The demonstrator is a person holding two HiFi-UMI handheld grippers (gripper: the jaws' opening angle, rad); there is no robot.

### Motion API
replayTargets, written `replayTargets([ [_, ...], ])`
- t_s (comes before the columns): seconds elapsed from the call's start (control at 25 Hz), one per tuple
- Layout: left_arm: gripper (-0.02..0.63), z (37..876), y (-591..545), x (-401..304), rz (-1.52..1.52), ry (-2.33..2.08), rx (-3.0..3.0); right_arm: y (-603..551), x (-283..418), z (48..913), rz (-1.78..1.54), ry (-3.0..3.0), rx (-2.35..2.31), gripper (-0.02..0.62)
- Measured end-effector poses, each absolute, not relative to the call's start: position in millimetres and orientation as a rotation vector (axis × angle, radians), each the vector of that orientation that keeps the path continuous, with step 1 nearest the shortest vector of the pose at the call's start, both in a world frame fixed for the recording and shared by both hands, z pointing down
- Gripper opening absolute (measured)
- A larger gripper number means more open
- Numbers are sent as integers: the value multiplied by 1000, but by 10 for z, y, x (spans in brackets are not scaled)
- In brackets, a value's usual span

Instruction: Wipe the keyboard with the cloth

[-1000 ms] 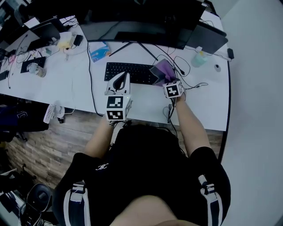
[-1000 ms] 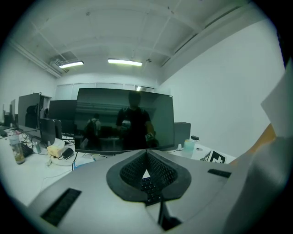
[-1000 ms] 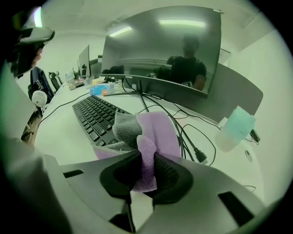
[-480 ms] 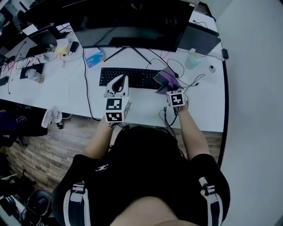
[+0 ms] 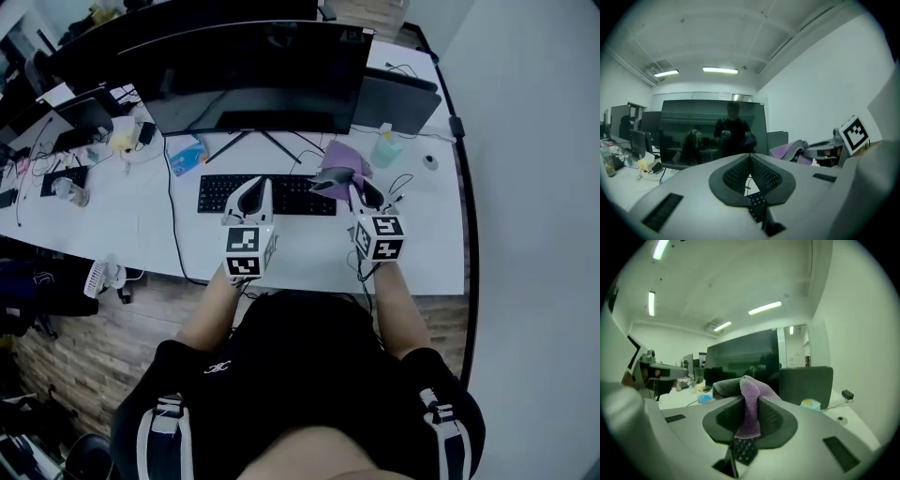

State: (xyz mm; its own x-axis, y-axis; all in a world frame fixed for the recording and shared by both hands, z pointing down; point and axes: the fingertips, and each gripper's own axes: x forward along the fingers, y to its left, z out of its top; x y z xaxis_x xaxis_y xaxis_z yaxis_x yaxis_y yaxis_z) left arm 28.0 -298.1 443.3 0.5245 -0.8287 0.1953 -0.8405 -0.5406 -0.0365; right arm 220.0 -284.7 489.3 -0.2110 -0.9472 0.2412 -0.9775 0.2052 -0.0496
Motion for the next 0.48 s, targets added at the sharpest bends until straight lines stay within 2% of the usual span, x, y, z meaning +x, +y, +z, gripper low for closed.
replayTargets([
  [0.2, 12, 4254, -2939, 428, 236, -1500, 2683, -2709, 2451, 4165, 75, -2373, 2022, 87],
  [0.48, 12, 4148, -2859, 653, 210, -1524, 2678, -2587, 2728, 3970, -15, -2396, 2078, 87],
])
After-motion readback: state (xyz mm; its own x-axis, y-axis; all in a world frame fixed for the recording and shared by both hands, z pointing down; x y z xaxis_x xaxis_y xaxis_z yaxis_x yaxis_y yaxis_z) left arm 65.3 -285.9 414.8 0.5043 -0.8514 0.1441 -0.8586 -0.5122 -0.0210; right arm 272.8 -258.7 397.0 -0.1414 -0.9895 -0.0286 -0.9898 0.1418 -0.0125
